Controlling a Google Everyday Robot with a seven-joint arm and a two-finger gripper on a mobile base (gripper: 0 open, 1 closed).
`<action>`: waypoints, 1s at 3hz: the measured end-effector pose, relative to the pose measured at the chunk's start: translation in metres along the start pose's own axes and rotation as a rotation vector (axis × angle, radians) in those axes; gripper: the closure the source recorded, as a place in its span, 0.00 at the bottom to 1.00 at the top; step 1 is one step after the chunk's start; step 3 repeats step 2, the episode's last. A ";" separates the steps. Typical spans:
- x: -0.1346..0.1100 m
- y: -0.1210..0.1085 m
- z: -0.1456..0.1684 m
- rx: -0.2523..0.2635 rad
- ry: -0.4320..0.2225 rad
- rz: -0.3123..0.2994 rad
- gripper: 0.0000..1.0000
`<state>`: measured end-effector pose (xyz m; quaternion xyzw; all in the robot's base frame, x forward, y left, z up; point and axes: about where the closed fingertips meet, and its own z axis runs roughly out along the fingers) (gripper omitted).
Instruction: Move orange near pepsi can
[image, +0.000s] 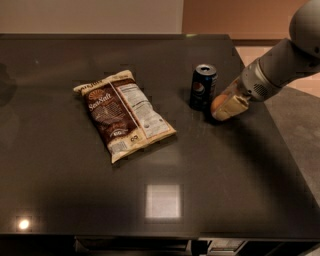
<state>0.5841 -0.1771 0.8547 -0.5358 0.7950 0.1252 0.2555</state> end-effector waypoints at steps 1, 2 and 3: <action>0.001 0.000 0.003 0.025 0.006 -0.009 0.00; 0.001 0.000 0.003 0.029 0.007 -0.011 0.00; 0.001 0.000 0.003 0.029 0.007 -0.011 0.00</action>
Offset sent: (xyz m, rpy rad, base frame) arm 0.0003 0.0007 -0.0021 -0.0126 -0.0181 -0.0051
